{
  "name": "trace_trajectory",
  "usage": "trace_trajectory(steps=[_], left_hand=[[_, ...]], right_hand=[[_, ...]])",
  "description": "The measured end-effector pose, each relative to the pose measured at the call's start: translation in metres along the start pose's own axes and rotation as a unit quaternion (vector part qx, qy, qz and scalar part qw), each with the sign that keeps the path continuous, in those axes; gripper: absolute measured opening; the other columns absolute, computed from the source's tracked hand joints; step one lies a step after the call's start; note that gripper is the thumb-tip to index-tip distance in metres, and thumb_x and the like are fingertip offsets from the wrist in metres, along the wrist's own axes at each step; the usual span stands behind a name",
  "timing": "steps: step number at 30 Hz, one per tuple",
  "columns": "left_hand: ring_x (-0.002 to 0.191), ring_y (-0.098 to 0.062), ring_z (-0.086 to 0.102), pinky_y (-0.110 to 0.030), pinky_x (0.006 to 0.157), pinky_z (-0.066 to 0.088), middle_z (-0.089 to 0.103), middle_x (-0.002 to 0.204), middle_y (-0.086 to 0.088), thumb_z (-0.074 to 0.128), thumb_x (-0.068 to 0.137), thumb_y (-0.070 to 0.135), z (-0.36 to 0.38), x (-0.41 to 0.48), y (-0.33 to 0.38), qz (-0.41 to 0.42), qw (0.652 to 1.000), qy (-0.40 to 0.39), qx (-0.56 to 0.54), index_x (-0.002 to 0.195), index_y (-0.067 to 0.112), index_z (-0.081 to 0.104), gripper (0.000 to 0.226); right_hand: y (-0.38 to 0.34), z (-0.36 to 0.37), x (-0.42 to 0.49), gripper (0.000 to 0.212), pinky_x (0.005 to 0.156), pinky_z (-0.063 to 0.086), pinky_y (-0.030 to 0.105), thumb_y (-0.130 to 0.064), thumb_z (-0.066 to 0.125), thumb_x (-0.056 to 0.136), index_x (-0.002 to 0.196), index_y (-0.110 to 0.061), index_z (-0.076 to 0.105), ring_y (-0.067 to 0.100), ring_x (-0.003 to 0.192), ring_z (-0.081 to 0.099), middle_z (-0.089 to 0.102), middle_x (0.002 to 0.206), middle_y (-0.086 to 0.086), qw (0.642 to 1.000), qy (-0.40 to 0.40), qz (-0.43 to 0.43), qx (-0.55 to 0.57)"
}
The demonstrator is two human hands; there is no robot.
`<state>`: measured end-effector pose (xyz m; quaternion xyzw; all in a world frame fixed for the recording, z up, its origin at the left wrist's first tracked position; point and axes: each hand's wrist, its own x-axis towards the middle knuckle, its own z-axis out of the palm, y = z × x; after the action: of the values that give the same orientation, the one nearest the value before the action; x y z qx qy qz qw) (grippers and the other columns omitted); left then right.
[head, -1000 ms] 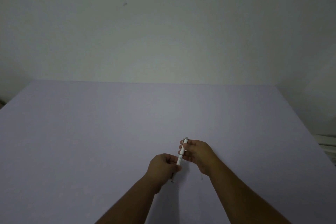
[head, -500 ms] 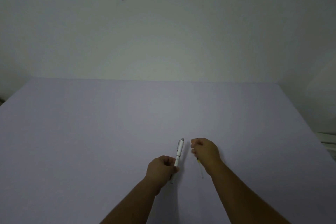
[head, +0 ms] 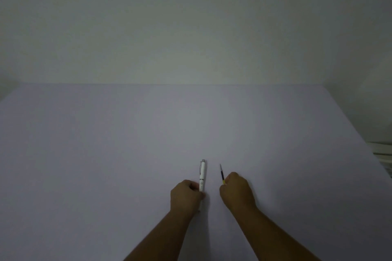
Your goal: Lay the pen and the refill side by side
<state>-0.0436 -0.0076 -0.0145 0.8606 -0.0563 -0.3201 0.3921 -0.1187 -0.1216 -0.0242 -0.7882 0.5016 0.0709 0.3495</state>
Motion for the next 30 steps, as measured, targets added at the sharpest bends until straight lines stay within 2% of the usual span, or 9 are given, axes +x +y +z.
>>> trace_trajectory(steps=[4, 6, 10, 18, 24, 26, 30], left_hand=[[0.058, -0.001, 0.052, -0.007, 0.034, 0.044, 0.062, 0.080, 0.001, 0.072, 0.075, 0.012, 0.0017, 0.0003, 0.0021, -0.004, 1.000, 0.004, 0.001, 0.097, 0.011, 0.070, 0.022], [0.060, -0.002, 0.053, -0.009, 0.037, 0.047, 0.062, 0.078, 0.002, 0.072, 0.075, 0.013, 0.0020, 0.0004, 0.0029, -0.010, 1.000, 0.000, -0.006, 0.096, 0.011, 0.070, 0.022], [0.055, 0.001, 0.050, -0.004, 0.031, 0.041, 0.055, 0.066, 0.011, 0.073, 0.075, 0.013, 0.0024, -0.0001, 0.0043, -0.010, 1.000, -0.002, -0.015, 0.096, 0.011, 0.071, 0.021], [0.053, 0.001, 0.048, -0.001, 0.032, 0.038, 0.052, 0.062, 0.014, 0.075, 0.074, 0.015, 0.0026, -0.0002, 0.0044, -0.013, 1.000, 0.001, -0.011, 0.091, 0.011, 0.070, 0.018], [0.057, -0.003, 0.053, -0.007, 0.030, 0.040, 0.060, 0.069, 0.005, 0.076, 0.074, 0.019, 0.0023, 0.0007, 0.0043, -0.024, 1.000, -0.005, -0.005, 0.083, 0.014, 0.065, 0.014], [0.058, -0.001, 0.053, -0.009, 0.034, 0.040, 0.061, 0.074, 0.003, 0.076, 0.074, 0.022, 0.0022, 0.0010, 0.0036, -0.023, 1.000, -0.003, 0.005, 0.084, 0.015, 0.066, 0.016], [0.061, -0.004, 0.054, -0.008, 0.043, 0.037, 0.060, 0.070, 0.006, 0.076, 0.074, 0.025, 0.0029, 0.0015, 0.0029, -0.017, 1.000, -0.001, 0.010, 0.084, 0.015, 0.067, 0.017]], right_hand=[[-0.0048, 0.0057, -0.0027, 0.020, 0.079, 0.056, 0.037, -0.013, 0.050, 0.082, 0.098, -0.007, 0.058, 0.029, 0.095, 0.065, 0.067, 0.104, 0.013, 1.000, -0.003, 0.003, -0.005], [-0.0051, 0.0077, -0.0028, 0.021, 0.081, 0.057, 0.037, -0.013, 0.050, 0.081, 0.099, -0.006, 0.059, 0.030, 0.096, 0.065, 0.067, 0.105, 0.013, 1.000, -0.004, 0.002, -0.002], [-0.0048, 0.0091, -0.0026, 0.021, 0.081, 0.056, 0.036, -0.014, 0.051, 0.081, 0.099, -0.007, 0.060, 0.030, 0.098, 0.064, 0.067, 0.105, 0.013, 1.000, 0.000, 0.004, 0.000], [-0.0039, 0.0101, -0.0025, 0.021, 0.081, 0.057, 0.036, -0.015, 0.052, 0.080, 0.097, -0.008, 0.062, 0.030, 0.096, 0.065, 0.068, 0.104, 0.012, 1.000, 0.003, 0.012, 0.019], [-0.0020, 0.0113, -0.0030, 0.020, 0.079, 0.055, 0.035, -0.016, 0.054, 0.076, 0.093, -0.009, 0.062, 0.031, 0.093, 0.065, 0.068, 0.101, 0.013, 0.998, 0.006, 0.018, 0.056], [-0.0018, 0.0117, -0.0035, 0.021, 0.079, 0.056, 0.036, -0.016, 0.056, 0.075, 0.093, -0.008, 0.062, 0.031, 0.093, 0.065, 0.068, 0.101, 0.013, 0.998, 0.007, 0.017, 0.065], [-0.0013, 0.0114, -0.0041, 0.022, 0.080, 0.056, 0.036, -0.017, 0.057, 0.075, 0.094, -0.008, 0.062, 0.031, 0.094, 0.065, 0.068, 0.101, 0.013, 0.997, 0.007, 0.017, 0.068]])
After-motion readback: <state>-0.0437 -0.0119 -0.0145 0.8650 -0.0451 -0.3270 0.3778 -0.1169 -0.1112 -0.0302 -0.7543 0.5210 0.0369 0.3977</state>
